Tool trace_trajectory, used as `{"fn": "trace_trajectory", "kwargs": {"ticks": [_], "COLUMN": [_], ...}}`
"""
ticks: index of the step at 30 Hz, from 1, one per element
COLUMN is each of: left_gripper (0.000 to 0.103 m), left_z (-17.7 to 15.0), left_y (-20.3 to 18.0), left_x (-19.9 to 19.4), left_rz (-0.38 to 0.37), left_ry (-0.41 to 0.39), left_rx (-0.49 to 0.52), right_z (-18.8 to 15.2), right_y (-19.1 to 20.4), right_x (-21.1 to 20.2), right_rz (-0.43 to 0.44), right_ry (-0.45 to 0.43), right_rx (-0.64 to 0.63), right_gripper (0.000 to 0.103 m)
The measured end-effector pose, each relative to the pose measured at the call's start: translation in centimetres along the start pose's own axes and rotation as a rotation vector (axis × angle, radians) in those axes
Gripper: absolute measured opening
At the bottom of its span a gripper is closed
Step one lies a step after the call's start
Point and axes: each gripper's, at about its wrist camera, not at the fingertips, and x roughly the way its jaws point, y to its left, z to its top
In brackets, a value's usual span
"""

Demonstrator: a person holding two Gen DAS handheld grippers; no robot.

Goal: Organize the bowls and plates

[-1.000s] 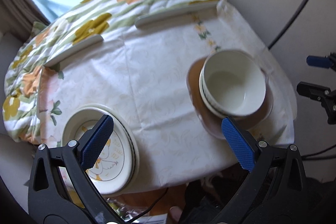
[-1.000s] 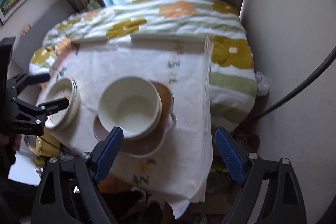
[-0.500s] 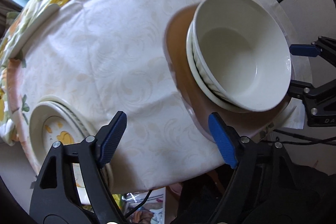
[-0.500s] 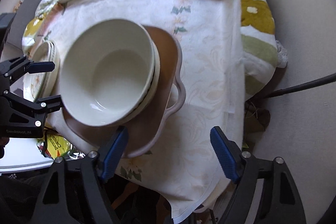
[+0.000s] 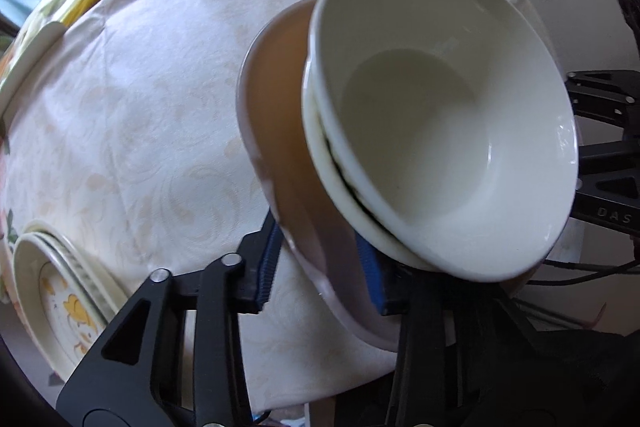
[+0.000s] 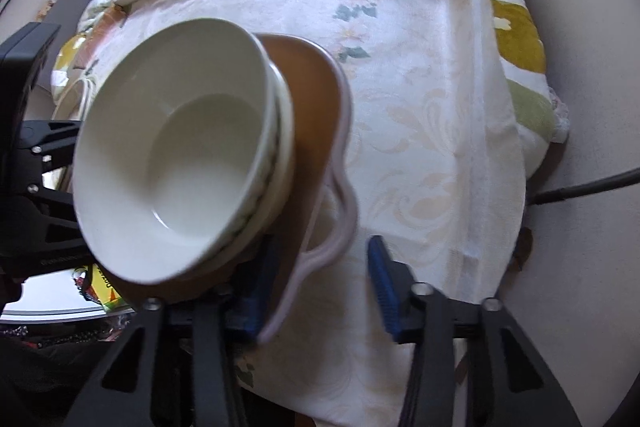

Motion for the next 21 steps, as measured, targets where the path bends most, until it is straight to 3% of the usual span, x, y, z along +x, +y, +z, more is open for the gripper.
{"fn": "trace_trajectory", "kwargs": {"ticks": [4, 8, 21], "left_gripper": [0.019, 0.012, 0.012], "left_z": [-0.1, -0.6, -2.1], "left_y": [-0.3, -1.2, -1.8], "left_x": [-0.4, -0.7, -4.4], "left_rz": [-0.015, 0.011, 0.079], "left_ry": [-0.051, -0.084, -0.167], "left_rx": [0.025, 0.06, 0.033], "right_z": [-0.1, -0.1, 0.6], "right_y": [0.9, 1.5, 2.5], "right_x": [0.1, 0.1, -1.7], "right_rz": [0.023, 0.012, 0.002], "right_ry": [-0.045, -0.063, -0.137], "right_rx": [-0.051, -0.075, -0.145], "right_gripper": [0.013, 0.013, 0.013]}}
